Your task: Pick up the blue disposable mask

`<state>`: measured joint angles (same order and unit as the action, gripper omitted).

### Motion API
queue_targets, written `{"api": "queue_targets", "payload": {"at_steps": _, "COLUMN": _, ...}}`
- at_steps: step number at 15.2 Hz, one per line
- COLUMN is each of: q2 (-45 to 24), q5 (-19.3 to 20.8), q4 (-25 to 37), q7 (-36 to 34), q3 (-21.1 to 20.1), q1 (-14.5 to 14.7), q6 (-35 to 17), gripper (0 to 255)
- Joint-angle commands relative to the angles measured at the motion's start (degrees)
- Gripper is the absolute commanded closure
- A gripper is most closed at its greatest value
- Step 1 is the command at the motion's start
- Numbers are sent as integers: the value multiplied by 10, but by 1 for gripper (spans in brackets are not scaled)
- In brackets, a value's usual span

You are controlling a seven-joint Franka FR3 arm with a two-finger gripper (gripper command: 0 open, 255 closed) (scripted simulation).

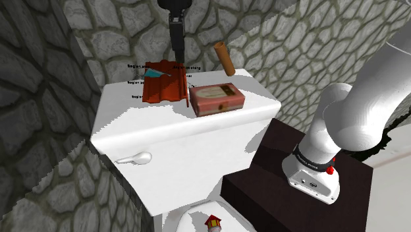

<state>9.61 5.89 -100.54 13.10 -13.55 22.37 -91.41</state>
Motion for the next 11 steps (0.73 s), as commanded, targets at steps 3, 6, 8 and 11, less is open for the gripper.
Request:
{"api": "queue_targets", "payload": {"at_steps": 3, "q2": -14, "q5": 6, "q4": 12, "q7": 18, "q3": -15, "q1": 14, "q6": -11, "gripper": 0}}
{"api": "queue_targets", "payload": {"at_steps": 6, "q2": -9, "q5": 5, "q4": -17, "q7": 16, "q3": -15, "q1": 14, "q6": -35, "gripper": 0}}
{"api": "queue_targets", "payload": {"at_steps": 8, "q2": -6, "q5": 4, "q4": -35, "q7": 14, "q3": -14, "q1": 15, "q6": -50, "gripper": 0}}
{"api": "queue_targets", "payload": {"at_steps": 11, "q2": -5, "q5": 4, "q4": -49, "q7": 13, "q3": -14, "q1": 15, "q6": -63, "gripper": 0}}
